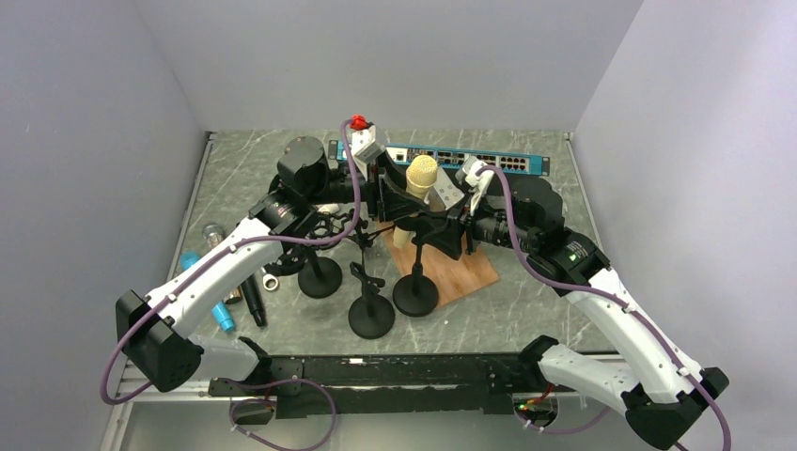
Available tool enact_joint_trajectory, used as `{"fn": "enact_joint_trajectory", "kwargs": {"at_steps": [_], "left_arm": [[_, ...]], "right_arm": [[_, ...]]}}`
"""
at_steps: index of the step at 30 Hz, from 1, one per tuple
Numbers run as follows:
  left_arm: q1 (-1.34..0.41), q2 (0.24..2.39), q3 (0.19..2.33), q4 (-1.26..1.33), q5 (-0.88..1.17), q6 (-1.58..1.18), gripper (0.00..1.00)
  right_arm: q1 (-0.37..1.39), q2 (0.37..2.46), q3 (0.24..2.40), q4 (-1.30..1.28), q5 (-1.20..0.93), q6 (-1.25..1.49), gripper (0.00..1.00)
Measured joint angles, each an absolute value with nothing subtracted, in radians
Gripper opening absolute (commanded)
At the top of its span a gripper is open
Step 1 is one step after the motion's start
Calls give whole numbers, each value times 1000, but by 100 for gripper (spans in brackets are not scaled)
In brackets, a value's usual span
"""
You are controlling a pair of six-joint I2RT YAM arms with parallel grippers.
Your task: Remove the microphone from the stand
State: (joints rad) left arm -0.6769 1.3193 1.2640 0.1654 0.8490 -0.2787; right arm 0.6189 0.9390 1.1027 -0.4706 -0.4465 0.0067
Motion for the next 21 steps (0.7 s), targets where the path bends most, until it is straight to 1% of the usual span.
{"fn": "enact_joint_trajectory", "kwargs": {"at_steps": [1, 2, 4, 7, 10, 12, 15, 17, 19, 20, 21], "left_arm": [[-677, 1319, 1265, 163, 849, -279, 0], [-677, 1319, 1265, 160, 849, -279, 0], [-677, 1319, 1265, 160, 849, -279, 0], [-678, 1319, 1265, 160, 849, -279, 0], [-678, 1319, 1265, 159, 849, -279, 0], [-678, 1319, 1265, 159, 849, -279, 0], [-678, 1319, 1265, 160, 849, -279, 0], [-678, 1319, 1265, 160, 849, -279, 0], [-678, 1319, 1265, 160, 849, -279, 0], [-678, 1319, 1265, 160, 849, -280, 0], [-678, 1319, 1265, 160, 849, -279, 0]], "right_arm": [[619, 938, 1103, -471, -447, 7, 68], [619, 938, 1103, -473, -447, 7, 74], [621, 939, 1108, -481, -447, 2, 80], [624, 946, 1122, -498, -447, -3, 87], [625, 946, 1122, -508, -447, -6, 87], [625, 944, 1121, -511, -447, -5, 85], [625, 944, 1121, -516, -447, -5, 77], [625, 947, 1121, -516, -446, -6, 69], [625, 952, 1121, -515, -447, -4, 57], [625, 956, 1121, -514, -447, -5, 45], [625, 958, 1121, -514, -447, -7, 15]]}}
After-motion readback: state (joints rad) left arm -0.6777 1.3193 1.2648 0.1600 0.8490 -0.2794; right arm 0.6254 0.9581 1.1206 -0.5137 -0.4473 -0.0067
